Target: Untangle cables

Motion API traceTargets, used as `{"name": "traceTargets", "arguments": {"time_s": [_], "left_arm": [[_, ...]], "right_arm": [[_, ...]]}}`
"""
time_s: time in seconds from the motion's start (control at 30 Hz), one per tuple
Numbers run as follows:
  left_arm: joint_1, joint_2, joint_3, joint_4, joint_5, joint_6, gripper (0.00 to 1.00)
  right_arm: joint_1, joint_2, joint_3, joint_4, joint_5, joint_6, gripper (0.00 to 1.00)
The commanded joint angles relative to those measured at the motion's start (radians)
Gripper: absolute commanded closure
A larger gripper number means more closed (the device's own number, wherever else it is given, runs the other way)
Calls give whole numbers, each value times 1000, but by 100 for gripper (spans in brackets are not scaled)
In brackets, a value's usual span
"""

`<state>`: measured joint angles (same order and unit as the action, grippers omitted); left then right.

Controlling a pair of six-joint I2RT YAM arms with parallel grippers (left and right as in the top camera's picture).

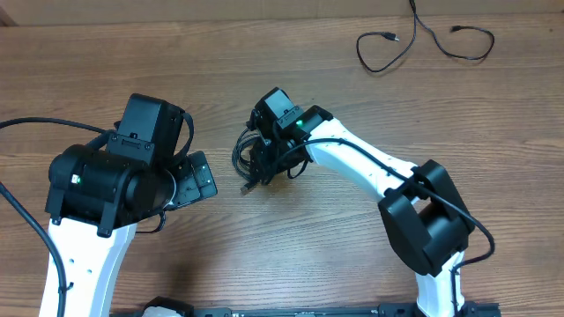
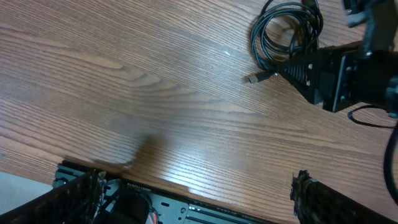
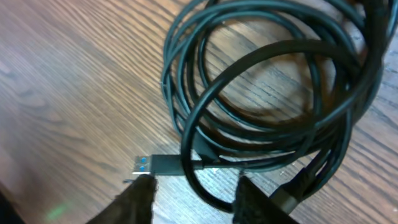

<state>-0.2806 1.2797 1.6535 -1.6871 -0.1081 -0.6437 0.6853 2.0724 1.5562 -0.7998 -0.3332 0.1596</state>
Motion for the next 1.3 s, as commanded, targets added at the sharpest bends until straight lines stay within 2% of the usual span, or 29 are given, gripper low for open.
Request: {"name": "traceTargets", "arguments": {"time_s": [0.0,0.1,0.23,0.37,0.43,0.47,0.53,0.7,1.0,1.27], "left_arm": [[5,3,2,0,4,20,1],[5,3,2,0,4,20,0],[5,3,2,0,4,20,0],[5,3,2,0,4,20,0],[5,3,2,0,4,20,1],[5,3,2,1,3,20,1],[5,3,2,0,4,20,0],[5,3,2,0,4,20,0],[5,3,2,0,4,20,0],[5,3,2,1,3,20,0]], "right_arm": [[2,14,14,10,2,-5,62],[2,14,14,14,3,-5,64],[2,14,14,17,2,-4,76],[2,14,15,18,-2,0,78],[2,14,15,20,-1,0,75],[2,14,15,21,-1,-1,66],[2,14,15,21,0,-2,60],[2,14,15,20,-1,-9,59],[6,14,15,20,-2,-8,76],[8,14,16,33,-11,29,94]]}}
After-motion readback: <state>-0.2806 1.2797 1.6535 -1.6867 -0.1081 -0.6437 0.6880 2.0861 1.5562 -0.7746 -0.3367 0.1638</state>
